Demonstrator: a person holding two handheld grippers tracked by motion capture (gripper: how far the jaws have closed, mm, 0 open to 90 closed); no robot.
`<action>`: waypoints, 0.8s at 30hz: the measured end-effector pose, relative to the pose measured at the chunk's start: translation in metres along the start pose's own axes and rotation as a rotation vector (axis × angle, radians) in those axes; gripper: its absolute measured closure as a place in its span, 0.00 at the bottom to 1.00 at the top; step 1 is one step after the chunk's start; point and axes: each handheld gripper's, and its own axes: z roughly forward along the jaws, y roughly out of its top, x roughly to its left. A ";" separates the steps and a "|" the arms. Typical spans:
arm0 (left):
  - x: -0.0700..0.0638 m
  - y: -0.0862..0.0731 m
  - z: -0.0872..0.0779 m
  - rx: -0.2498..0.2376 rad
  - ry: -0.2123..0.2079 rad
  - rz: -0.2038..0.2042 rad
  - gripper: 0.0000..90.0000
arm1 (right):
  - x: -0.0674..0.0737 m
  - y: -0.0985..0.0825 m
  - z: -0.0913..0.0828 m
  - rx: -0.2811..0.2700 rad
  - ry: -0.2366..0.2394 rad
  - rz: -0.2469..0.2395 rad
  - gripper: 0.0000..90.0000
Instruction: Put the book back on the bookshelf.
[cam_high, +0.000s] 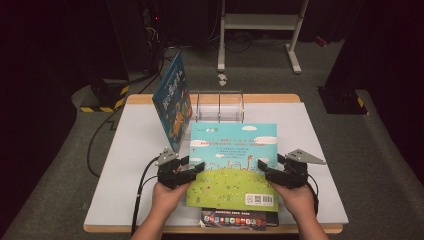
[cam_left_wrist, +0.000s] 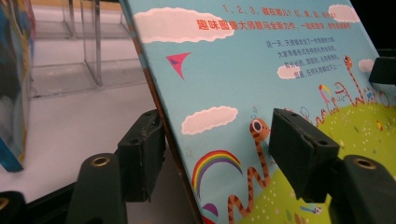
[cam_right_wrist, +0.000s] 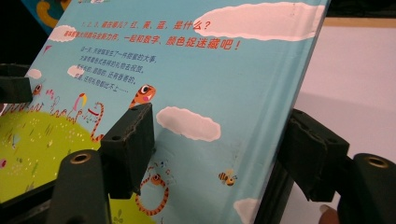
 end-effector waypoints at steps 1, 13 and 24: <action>0.000 0.002 -0.001 -0.012 -0.004 0.005 0.44 | 0.001 0.001 0.000 -0.007 -0.002 -0.003 0.34; -0.006 0.019 -0.014 -0.132 -0.024 0.037 0.53 | 0.012 0.018 -0.009 -0.098 -0.015 -0.053 0.42; -0.015 0.033 -0.021 -0.203 -0.040 0.076 0.59 | 0.020 0.028 -0.017 -0.166 -0.027 -0.086 0.47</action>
